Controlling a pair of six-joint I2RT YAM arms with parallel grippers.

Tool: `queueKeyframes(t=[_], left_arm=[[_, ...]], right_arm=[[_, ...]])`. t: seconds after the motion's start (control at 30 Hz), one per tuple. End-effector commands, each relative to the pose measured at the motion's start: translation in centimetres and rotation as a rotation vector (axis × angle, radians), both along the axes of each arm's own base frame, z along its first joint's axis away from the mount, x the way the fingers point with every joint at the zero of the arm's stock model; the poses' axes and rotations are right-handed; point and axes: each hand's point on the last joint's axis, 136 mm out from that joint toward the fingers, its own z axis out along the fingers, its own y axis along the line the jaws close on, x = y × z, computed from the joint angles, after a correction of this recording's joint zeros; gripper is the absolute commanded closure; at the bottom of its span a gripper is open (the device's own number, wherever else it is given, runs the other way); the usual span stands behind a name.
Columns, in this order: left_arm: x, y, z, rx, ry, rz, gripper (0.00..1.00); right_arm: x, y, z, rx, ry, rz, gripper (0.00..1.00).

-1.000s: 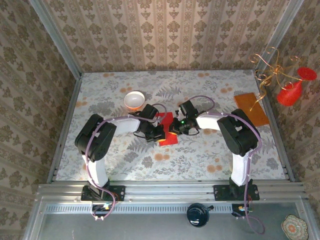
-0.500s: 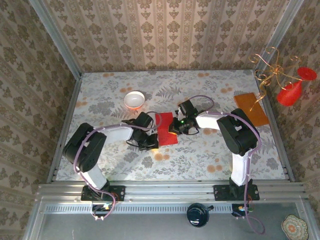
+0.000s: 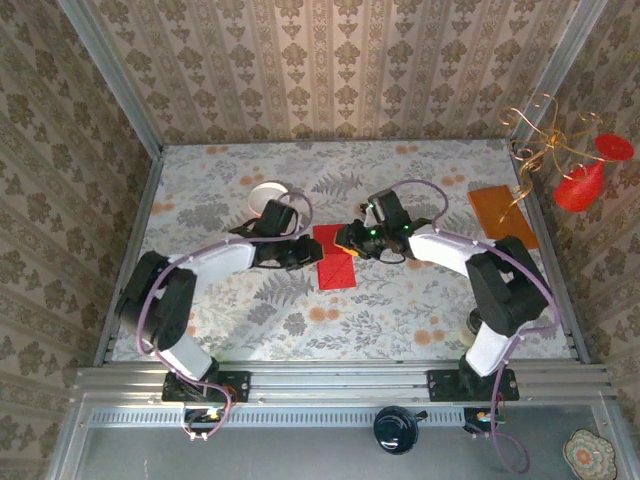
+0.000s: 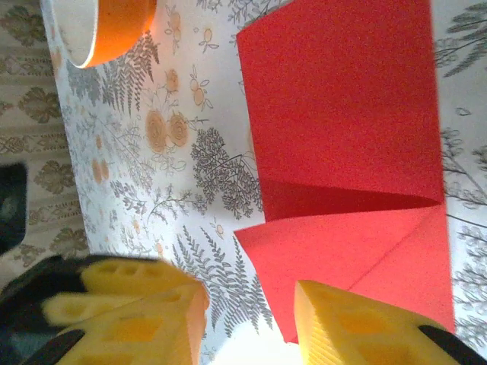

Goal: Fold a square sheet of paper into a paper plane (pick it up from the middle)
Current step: Fold the triangle a second time at the center of the table, then turn over the paper at the center of the table.

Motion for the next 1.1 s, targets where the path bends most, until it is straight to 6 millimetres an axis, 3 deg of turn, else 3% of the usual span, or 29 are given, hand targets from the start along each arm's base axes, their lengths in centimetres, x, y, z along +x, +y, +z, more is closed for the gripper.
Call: queueKeyframes(t=[0.0, 0.17, 0.57, 1.07], left_arm=[[1.5, -1.8, 0.2, -0.054, -0.01, -0.021, 0.76], [2.8, -2.5, -1.6, -0.028, 0.016, -0.02, 0.76], [2.7, -0.4, -6.2, 0.031, 0.103, 0.04, 0.76], [2.3, 0.6, -7.6, 0.042, 0.135, 0.078, 0.77]], right_arm=[[-0.6, -1.6, -2.5, -0.017, 0.084, -0.115, 0.6], [-1.4, -1.4, -4.0, 0.012, 0.136, -0.142, 0.59], [-1.2, 0.3, -5.7, -0.009, 0.173, -0.118, 0.64], [-1.0, 1.2, -6.3, -0.031, 0.171, -0.099, 0.7]])
